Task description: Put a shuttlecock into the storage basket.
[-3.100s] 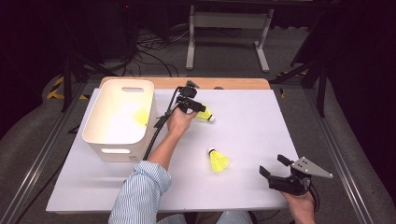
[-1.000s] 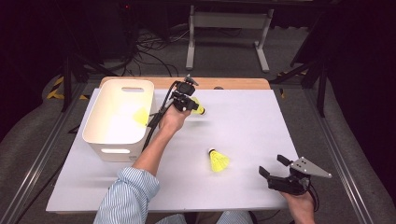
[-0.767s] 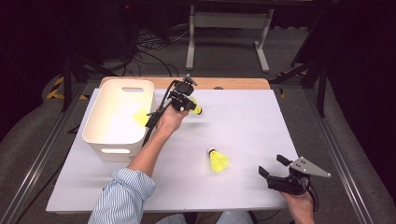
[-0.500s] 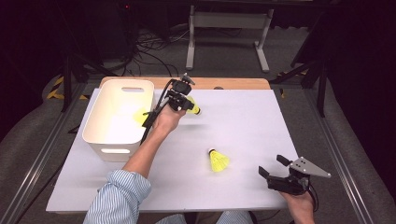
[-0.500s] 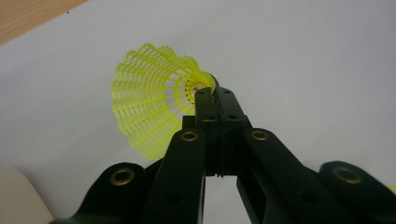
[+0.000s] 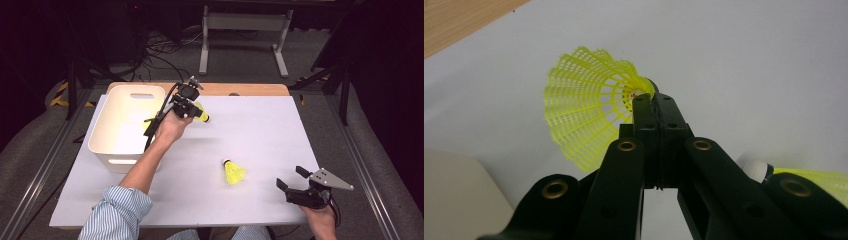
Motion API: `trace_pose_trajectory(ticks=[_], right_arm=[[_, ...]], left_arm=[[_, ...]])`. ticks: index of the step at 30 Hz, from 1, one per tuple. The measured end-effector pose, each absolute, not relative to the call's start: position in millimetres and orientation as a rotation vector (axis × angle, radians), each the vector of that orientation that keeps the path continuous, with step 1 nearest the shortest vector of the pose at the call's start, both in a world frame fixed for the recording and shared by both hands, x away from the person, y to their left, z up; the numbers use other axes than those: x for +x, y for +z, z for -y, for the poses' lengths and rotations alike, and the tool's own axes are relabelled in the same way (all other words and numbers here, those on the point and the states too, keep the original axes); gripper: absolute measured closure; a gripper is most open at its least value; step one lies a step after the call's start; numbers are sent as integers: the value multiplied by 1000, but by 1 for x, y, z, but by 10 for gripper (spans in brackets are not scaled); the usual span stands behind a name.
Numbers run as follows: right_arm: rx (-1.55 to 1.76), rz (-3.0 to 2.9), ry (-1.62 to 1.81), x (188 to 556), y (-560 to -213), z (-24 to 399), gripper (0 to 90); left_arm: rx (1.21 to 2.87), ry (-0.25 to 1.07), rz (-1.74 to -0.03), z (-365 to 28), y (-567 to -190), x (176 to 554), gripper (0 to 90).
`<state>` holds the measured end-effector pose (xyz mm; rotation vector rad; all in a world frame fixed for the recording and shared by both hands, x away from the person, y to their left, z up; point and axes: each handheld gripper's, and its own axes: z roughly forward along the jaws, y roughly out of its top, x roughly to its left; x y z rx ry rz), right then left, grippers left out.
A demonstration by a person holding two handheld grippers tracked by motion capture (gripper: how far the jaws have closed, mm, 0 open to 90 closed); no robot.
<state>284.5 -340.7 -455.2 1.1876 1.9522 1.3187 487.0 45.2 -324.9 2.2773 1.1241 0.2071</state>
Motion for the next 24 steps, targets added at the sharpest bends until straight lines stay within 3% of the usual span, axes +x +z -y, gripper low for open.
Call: trace_pose_trajectory(ticks=[24], right_arm=[[1194,-1954,1314,285,-456,341,103]], left_arm=[[2294,210,-1095,-58,-309,473,900]])
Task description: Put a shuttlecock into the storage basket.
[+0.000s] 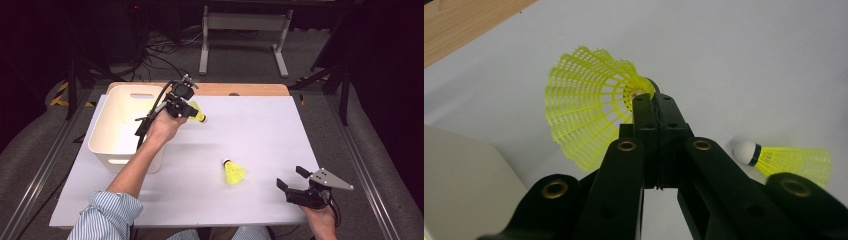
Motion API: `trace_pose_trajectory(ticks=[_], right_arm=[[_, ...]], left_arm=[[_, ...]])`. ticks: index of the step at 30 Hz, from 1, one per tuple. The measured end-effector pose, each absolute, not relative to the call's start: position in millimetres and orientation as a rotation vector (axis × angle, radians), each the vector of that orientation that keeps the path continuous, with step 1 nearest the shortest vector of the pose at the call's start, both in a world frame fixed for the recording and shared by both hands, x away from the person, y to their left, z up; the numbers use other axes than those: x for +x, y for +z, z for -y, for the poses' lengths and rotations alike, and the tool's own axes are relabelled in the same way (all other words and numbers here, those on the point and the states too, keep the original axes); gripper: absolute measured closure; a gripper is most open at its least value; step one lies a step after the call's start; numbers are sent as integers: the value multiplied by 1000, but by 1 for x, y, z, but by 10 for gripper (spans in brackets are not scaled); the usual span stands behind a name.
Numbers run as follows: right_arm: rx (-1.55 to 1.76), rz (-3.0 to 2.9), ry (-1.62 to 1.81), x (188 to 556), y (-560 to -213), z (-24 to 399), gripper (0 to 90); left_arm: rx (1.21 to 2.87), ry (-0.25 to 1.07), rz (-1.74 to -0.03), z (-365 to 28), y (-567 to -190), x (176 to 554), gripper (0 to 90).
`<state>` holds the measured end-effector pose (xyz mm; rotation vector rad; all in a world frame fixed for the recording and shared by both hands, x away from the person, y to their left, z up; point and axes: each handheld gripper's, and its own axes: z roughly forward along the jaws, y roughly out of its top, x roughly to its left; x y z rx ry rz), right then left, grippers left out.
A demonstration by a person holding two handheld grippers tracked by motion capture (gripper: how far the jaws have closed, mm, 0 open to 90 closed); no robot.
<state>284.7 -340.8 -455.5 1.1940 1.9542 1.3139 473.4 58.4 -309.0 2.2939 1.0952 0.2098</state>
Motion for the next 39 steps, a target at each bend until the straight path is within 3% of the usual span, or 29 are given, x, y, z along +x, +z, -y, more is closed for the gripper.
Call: trace_pose_trajectory(ticks=[39], right_arm=[[1151,-1972,1286,284,-455,337,103]], left_arm=[[2254,231,-1085,-81,-284,458,900]])
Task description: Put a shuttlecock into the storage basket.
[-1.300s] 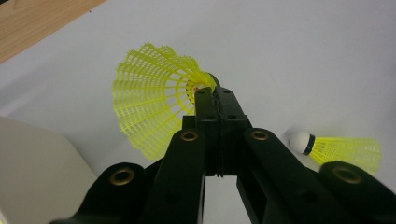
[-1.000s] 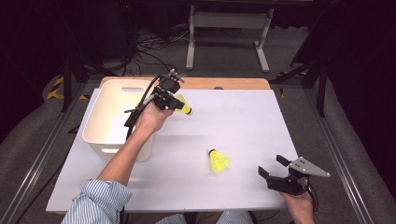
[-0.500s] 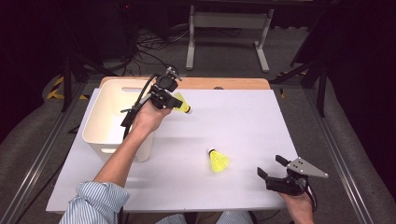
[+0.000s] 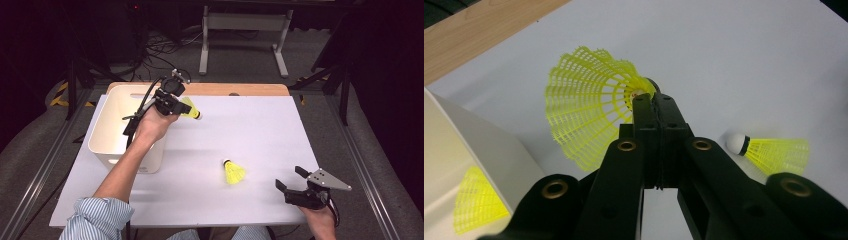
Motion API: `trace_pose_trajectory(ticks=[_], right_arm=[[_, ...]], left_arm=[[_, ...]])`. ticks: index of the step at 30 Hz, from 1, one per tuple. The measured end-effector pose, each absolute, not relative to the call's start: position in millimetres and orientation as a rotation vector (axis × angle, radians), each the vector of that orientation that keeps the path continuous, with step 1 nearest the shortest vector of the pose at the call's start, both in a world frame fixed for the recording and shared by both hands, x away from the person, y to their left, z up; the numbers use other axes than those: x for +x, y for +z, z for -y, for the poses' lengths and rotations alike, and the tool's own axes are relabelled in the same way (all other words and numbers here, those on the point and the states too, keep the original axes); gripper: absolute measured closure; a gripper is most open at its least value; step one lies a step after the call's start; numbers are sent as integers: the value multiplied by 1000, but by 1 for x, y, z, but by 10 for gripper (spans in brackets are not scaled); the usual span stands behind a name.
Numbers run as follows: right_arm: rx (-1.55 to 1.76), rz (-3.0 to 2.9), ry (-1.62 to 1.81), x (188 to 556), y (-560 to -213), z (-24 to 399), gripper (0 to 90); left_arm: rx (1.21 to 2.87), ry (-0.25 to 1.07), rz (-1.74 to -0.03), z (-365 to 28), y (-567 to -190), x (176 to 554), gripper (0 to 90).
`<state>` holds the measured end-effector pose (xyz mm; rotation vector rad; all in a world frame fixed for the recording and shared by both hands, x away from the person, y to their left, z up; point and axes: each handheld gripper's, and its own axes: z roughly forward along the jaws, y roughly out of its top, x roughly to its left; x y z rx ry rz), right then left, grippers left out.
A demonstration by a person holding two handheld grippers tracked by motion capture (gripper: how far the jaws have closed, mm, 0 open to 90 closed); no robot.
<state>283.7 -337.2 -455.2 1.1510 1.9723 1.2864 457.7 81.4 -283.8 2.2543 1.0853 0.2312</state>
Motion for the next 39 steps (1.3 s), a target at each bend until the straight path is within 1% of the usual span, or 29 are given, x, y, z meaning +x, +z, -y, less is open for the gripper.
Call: trace_pose_trajectory(ticks=[17,39], right_arm=[[1151,-1972,1287,283,-455,337,103],[1155,-1972,1284,284,-455,337,103]], left_arm=[[2207,221,-1097,-102,-274,451,900],[2145,244,-1137,-131,-265,445,900]])
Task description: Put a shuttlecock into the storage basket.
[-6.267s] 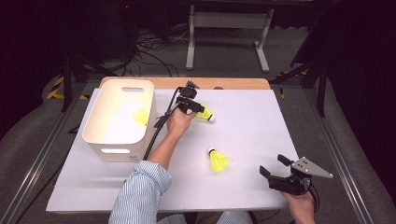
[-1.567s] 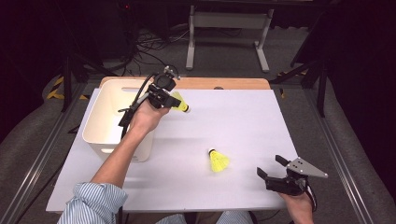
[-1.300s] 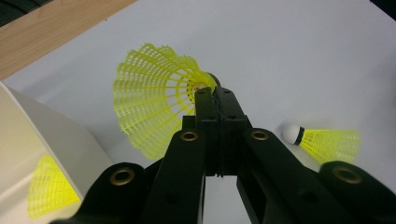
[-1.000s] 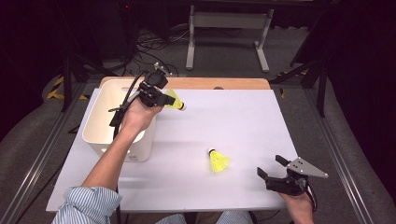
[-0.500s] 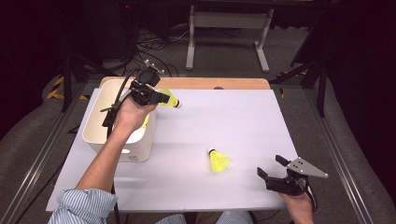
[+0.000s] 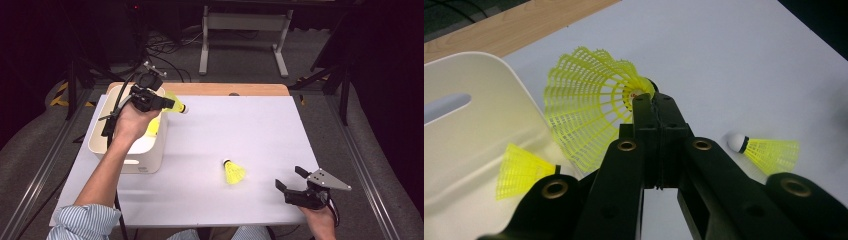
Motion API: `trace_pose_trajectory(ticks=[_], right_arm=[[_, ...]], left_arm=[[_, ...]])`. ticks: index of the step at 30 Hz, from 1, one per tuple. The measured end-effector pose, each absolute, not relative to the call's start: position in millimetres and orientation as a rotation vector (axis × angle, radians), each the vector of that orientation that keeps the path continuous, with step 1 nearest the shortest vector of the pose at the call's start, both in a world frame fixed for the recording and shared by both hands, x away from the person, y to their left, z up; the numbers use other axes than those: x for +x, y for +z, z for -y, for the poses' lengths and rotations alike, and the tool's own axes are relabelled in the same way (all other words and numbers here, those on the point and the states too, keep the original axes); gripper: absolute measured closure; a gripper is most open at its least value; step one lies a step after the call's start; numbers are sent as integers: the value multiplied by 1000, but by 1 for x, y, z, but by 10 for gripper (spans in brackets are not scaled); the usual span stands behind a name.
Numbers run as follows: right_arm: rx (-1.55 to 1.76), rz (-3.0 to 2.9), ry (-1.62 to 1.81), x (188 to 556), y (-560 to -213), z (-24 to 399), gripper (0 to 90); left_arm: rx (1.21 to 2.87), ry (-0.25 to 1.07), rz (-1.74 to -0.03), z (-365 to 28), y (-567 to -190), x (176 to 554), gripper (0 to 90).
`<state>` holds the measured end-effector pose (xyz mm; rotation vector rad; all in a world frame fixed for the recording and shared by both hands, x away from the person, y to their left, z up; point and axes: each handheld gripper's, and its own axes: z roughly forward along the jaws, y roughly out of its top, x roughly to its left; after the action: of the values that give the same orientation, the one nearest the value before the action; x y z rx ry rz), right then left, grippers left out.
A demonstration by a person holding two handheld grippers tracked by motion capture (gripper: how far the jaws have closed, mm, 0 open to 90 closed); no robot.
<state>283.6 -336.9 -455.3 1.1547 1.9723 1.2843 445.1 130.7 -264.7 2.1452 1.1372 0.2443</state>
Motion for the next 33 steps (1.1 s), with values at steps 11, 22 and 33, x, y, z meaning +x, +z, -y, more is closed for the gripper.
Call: trace_pose_trajectory(ticks=[11,22,33], right_arm=[[1155,-1973,1284,284,-455,337,103],[1155,-1973,1283,284,-455,337,103],[1154,-1975,1280,284,-456,336,103]], left_arm=[[2119,263,-1172,-150,-263,442,900],[2084,271,-1210,-166,-261,438,900],[2055,284,-1234,-181,-260,435,900]])
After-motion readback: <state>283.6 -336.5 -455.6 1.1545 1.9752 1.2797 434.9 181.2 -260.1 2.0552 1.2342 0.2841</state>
